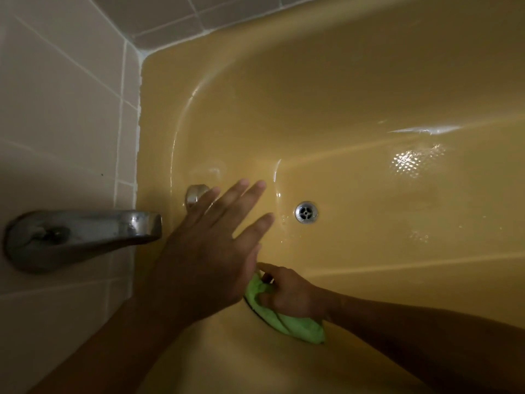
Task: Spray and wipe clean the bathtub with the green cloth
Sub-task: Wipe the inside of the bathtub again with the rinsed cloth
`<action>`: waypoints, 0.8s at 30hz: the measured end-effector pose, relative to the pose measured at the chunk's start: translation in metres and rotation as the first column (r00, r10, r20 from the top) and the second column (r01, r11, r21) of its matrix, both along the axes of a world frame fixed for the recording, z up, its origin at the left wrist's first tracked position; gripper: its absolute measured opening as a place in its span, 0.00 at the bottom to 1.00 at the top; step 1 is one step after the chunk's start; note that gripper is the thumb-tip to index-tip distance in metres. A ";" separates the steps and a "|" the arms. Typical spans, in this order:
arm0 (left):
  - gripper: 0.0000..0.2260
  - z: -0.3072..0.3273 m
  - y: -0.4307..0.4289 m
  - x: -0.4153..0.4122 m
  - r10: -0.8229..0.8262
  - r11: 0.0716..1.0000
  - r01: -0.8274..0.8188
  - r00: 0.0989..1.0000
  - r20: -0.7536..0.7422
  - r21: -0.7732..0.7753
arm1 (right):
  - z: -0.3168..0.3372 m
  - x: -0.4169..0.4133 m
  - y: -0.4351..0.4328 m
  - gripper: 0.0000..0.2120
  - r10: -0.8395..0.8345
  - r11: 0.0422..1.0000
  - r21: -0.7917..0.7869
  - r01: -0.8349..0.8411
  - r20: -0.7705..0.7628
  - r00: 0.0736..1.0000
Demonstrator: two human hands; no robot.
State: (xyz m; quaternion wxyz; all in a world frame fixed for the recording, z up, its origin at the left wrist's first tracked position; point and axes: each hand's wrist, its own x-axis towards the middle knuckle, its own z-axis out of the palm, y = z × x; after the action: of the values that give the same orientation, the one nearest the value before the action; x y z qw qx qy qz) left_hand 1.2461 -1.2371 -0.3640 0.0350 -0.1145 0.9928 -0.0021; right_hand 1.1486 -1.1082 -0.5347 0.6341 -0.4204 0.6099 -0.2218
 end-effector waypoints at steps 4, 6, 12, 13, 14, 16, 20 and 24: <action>0.22 0.058 -0.019 -0.025 0.106 0.978 -0.100 0.994 0.026 -0.185 | 0.014 0.008 -0.005 0.32 -0.113 0.993 0.051 0.110 0.062 0.992; 0.22 0.077 -0.048 -0.017 0.215 0.946 -0.184 0.972 0.092 -0.267 | 0.018 0.014 -0.011 0.33 -0.158 0.987 0.047 0.154 0.123 0.980; 0.21 0.086 -0.069 -0.002 0.570 0.802 -0.587 0.807 0.153 0.109 | 0.019 0.032 -0.051 0.31 -0.293 0.948 -0.083 0.308 0.155 0.944; 0.20 0.085 -0.070 -0.005 0.575 0.799 -0.591 0.804 0.150 0.106 | 0.014 0.037 -0.057 0.32 -0.324 0.936 -0.097 0.339 0.144 0.935; 0.19 0.084 -0.069 -0.007 0.583 0.793 -0.599 0.799 0.145 0.112 | 0.008 0.042 -0.062 0.32 -0.352 0.928 -0.081 0.364 0.128 0.927; 0.18 0.084 -0.069 -0.009 0.624 0.754 -0.639 0.769 0.140 0.149 | -0.002 0.046 -0.074 0.30 -0.435 0.897 -0.033 0.441 0.113 0.893; 0.19 0.087 -0.062 -0.006 0.617 0.744 -0.632 0.774 0.140 0.218 | -0.010 0.040 -0.094 0.28 -0.543 0.837 -0.017 0.547 0.106 0.833; 0.18 0.087 -0.062 -0.010 0.638 0.741 -0.649 0.761 0.122 0.172 | -0.002 0.033 -0.101 0.25 -0.513 0.841 -0.102 0.531 0.160 0.843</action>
State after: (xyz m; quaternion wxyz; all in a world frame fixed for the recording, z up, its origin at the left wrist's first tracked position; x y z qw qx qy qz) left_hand 1.2362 -1.2993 -0.2769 0.0723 -0.4456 0.8857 0.1088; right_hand 1.1820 -1.2089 -0.5371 0.5555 -0.2673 0.6425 -0.4551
